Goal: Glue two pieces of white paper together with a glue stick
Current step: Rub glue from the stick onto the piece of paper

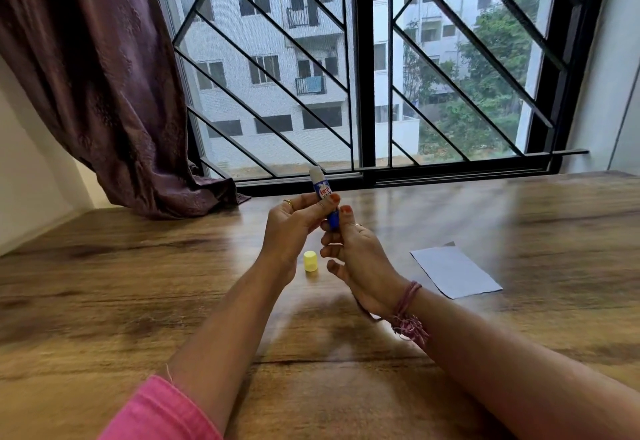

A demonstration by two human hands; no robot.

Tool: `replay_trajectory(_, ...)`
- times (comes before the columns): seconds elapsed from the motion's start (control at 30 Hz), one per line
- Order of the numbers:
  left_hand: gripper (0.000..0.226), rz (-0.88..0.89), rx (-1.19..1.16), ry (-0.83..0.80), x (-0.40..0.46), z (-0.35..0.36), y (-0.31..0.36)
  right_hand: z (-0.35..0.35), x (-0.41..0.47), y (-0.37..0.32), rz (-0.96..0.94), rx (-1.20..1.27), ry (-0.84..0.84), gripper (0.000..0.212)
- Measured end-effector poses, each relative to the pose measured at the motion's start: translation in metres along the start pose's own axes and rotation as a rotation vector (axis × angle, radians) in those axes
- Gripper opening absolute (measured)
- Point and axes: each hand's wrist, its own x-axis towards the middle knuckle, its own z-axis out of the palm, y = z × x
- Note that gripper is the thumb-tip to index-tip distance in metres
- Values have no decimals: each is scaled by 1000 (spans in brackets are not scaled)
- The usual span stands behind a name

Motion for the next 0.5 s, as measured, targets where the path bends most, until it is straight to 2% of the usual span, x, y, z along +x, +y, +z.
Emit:
replay_trajectory(0.23, 30, -26, 1, -54, -2, 1, 0, -4, 6, -3, 94, 187, -34, 57)
replay_trajectory(0.33, 27, -36, -11, -109, -3, 1, 1, -10, 8, -8, 97, 294, -70, 46)
replay_trajectory(0.43, 33, -45, -19, -148, -4, 1, -1, -19, 13, -16, 100, 360, -52, 25)
replay_trajectory(0.5, 37, -58, -37, -175, -6, 4, -2, -24, 16, -20, 113, 377, -56, 19)
